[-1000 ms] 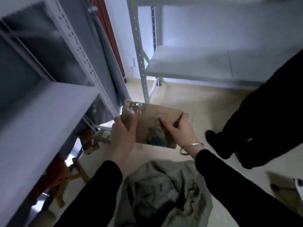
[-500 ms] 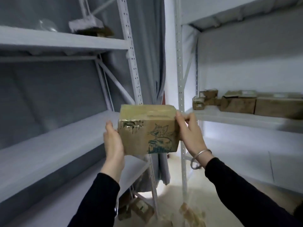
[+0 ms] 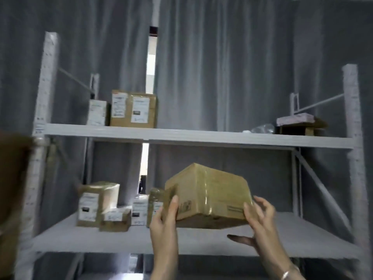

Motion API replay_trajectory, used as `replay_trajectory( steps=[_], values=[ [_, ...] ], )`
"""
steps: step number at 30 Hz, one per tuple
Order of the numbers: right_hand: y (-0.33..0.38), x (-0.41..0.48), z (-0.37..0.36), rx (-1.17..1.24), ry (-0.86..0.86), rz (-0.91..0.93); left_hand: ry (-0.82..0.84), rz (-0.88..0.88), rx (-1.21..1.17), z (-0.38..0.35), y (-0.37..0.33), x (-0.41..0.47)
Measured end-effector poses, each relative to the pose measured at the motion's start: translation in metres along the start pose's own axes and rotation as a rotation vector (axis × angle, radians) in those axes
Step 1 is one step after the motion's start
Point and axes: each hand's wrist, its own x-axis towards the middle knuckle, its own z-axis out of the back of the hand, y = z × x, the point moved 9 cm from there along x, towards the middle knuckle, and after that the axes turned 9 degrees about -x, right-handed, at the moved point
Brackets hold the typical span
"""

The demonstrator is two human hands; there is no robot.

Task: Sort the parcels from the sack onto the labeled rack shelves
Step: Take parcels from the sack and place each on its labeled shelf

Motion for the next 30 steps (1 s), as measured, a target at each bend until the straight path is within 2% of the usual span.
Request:
replay_trajectory(
  steps=[4,8,12,16,20,24,30],
  values=[
    [0.026,0.007,-0.097,0.019,0.198,0.114,0.052,-0.135,-0.018,0.032,-0.075,0.022],
    [0.047,0.010,-0.167,-0.017,0.225,0.200,0.148,-0.129,-0.025,0.054,-0.120,0.047],
    [0.055,0.003,-0.239,-0.113,0.280,0.105,0.229,-0.214,-0.025,0.090,-0.153,0.065],
    [0.061,-0.012,-0.309,0.118,0.498,-0.001,0.334,-0.294,0.076,0.124,-0.171,0.077],
    [0.076,-0.020,-0.333,0.203,0.496,0.050,0.378,-0.338,0.179,0.155,-0.183,0.088],
    [0.073,-0.025,-0.341,0.177,0.481,0.114,0.404,-0.280,0.234,0.167,-0.183,0.093],
    [0.073,-0.031,-0.330,0.221,0.508,0.145,0.348,-0.127,0.101,0.163,-0.176,0.088]
  ],
)
